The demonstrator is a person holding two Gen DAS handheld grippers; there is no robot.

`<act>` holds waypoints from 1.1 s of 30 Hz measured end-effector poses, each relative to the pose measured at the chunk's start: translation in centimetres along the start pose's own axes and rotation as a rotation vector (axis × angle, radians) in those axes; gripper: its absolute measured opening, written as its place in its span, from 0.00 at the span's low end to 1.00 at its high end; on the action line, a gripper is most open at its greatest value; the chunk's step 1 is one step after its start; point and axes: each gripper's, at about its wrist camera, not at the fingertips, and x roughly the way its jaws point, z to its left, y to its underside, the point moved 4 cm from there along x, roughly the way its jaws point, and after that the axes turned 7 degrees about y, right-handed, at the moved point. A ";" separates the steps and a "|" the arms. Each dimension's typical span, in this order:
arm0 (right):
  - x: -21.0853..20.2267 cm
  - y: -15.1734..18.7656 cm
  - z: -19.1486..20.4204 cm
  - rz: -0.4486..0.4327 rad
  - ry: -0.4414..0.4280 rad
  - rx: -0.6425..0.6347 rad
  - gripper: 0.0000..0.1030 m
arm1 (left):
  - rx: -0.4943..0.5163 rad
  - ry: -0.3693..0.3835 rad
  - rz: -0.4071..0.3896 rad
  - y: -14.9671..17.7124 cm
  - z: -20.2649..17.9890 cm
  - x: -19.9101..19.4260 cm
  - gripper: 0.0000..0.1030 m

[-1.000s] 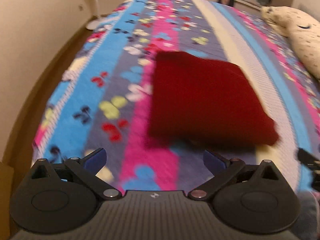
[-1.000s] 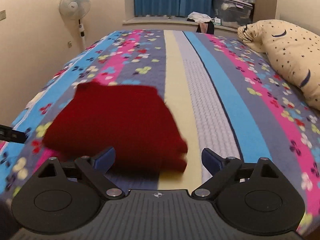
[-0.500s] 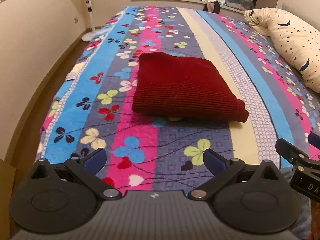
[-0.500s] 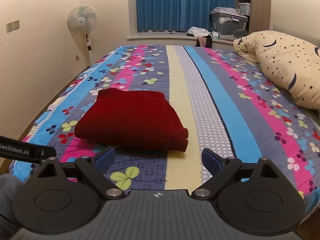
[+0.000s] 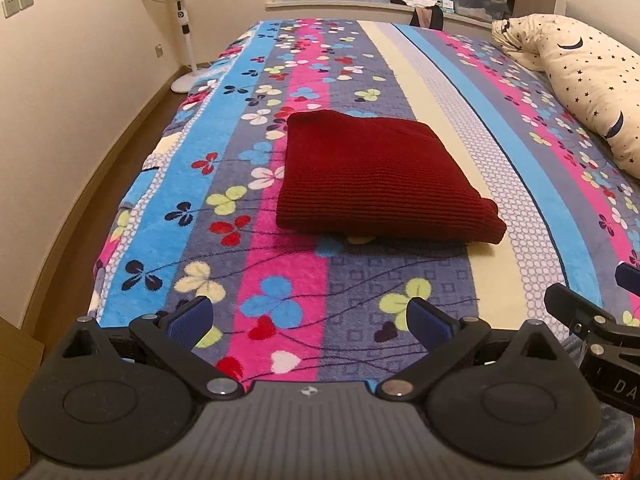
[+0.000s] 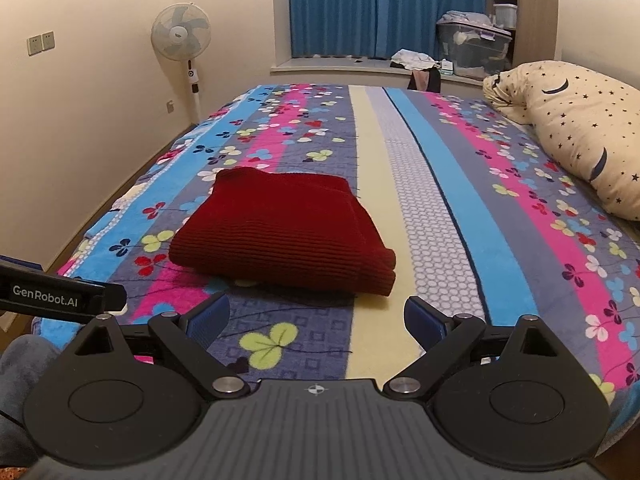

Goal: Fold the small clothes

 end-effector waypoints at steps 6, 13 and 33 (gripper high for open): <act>0.2 0.1 0.2 0.016 -0.004 -0.006 0.93 | -0.007 0.013 0.006 0.0 -0.1 0.0 1.00; 0.0 0.0 0.4 0.014 -0.009 -0.015 0.94 | 0.003 0.003 0.002 0.0 -0.3 -0.2 1.00; 0.0 -0.3 0.2 0.014 -0.002 -0.014 0.94 | 0.026 -0.018 0.000 -0.2 -0.3 -0.2 1.00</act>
